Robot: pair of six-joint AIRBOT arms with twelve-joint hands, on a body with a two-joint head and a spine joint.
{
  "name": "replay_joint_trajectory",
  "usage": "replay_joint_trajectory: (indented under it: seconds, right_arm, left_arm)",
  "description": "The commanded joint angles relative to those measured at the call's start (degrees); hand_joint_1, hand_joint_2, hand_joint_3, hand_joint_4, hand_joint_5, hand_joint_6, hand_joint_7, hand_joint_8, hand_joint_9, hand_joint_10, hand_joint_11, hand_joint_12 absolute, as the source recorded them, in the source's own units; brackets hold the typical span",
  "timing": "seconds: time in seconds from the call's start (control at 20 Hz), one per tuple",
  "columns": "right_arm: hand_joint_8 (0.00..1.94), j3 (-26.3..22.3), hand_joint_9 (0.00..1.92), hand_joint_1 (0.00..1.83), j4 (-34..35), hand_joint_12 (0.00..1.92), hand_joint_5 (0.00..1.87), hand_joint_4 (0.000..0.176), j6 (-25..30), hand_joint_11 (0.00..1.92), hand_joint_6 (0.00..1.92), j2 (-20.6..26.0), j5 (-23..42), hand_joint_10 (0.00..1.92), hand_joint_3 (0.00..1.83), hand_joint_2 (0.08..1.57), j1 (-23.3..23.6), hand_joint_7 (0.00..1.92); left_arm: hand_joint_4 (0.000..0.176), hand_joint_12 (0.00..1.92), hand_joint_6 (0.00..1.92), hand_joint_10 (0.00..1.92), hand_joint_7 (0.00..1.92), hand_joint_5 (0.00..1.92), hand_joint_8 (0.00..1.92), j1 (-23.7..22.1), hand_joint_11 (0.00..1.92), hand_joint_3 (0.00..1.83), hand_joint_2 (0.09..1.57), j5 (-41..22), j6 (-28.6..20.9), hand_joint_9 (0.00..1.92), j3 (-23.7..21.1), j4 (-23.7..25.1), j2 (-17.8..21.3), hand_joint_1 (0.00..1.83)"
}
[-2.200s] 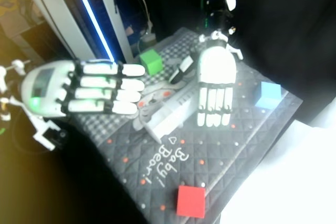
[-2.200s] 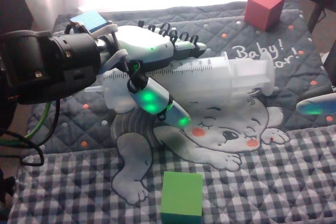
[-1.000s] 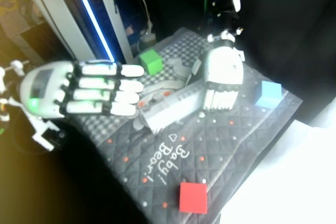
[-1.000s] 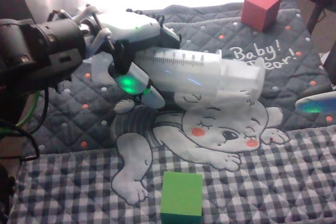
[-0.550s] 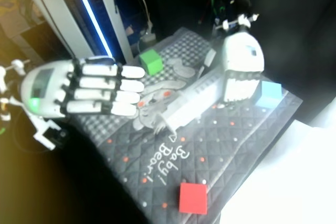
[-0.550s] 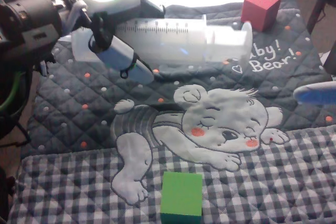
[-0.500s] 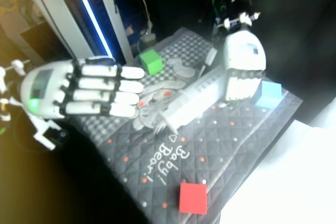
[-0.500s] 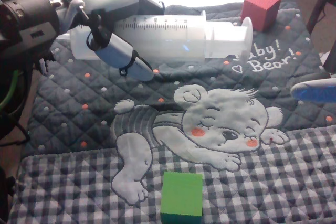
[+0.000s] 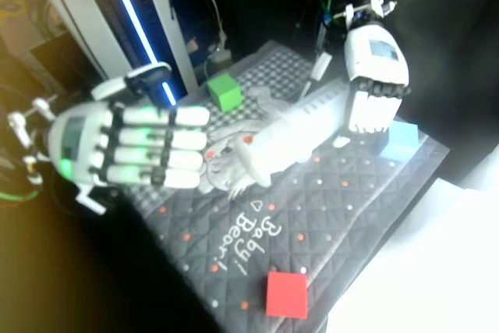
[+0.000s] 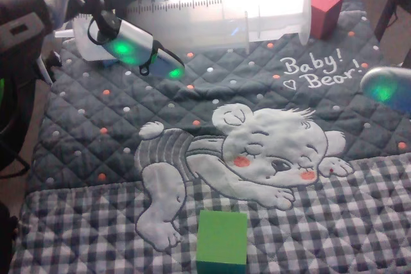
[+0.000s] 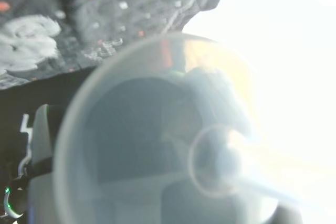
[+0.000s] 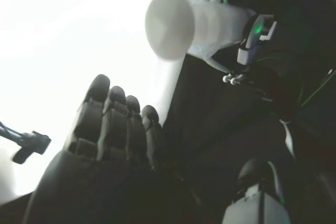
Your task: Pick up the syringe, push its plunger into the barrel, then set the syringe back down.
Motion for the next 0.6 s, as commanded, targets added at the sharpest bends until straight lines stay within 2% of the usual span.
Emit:
replay_joint_trajectory:
  seconds: [0.0,0.1,0.15,0.2,0.25,0.4,0.55]
  right_arm:
    - [0.00,0.37,0.05,0.18,0.66,0.14,0.04,0.000,0.58,0.04,0.00,-0.05,8.26,0.00,0.00,0.78,0.66,0.05]
    - [0.00,0.79,0.03,0.17,1.53,0.13,0.01,0.000,0.72,0.03,0.00,-0.85,9.18,0.00,0.00,0.78,0.66,0.03]
    - [0.00,0.88,0.01,0.11,1.78,0.11,0.00,0.000,0.84,0.01,0.00,-1.11,9.49,0.00,0.00,0.80,0.66,0.01]
    - [0.00,0.92,0.00,0.08,1.82,0.08,0.00,0.000,0.90,0.01,0.00,-1.18,9.53,0.00,0.00,0.79,0.66,0.00]
    - [0.00,1.01,0.00,0.07,1.82,0.06,0.00,0.000,1.17,0.01,0.00,-1.51,9.54,0.00,0.00,0.79,0.68,0.00]
    - [0.00,1.46,0.00,0.05,1.96,0.03,0.00,0.000,1.68,0.01,0.00,-2.31,9.53,0.00,0.00,0.77,0.69,0.00]
    - [0.00,2.51,0.00,0.02,2.10,0.03,0.00,0.000,2.78,0.01,0.00,-3.54,9.49,0.00,0.00,0.78,0.69,0.00]
  left_arm:
    - [0.000,1.92,1.92,1.92,1.54,1.35,1.92,-1.65,1.48,0.01,1.14,-7.79,-0.56,1.56,-0.07,-2.10,0.45,1.53]
    - [0.000,1.92,1.92,1.92,1.54,1.36,1.92,-2.28,1.51,0.01,1.15,-8.45,-0.47,1.58,-0.13,-2.07,0.46,1.53]
    - [0.000,1.92,1.92,1.92,1.53,1.33,1.92,-2.55,1.30,0.02,1.17,-8.49,-0.47,1.52,-0.21,-1.96,0.46,1.44]
    - [0.000,1.92,1.92,1.92,1.50,1.31,1.92,-2.68,1.34,0.02,1.17,-8.38,-0.47,1.51,-0.28,-1.78,0.46,1.42]
    - [0.000,1.92,1.92,1.92,1.50,1.31,1.92,-2.91,1.30,0.02,1.18,-8.34,-0.46,1.50,-0.34,-1.66,0.44,1.40]
    - [0.000,1.92,1.92,1.92,1.48,1.30,1.92,-3.60,1.49,0.02,1.17,-8.41,-0.44,1.53,-0.33,-1.47,0.25,1.40]
    - [0.000,1.92,1.92,1.92,1.50,1.31,1.92,-4.24,1.50,0.02,1.17,-8.59,-0.18,1.55,-0.32,-0.90,0.14,1.43]
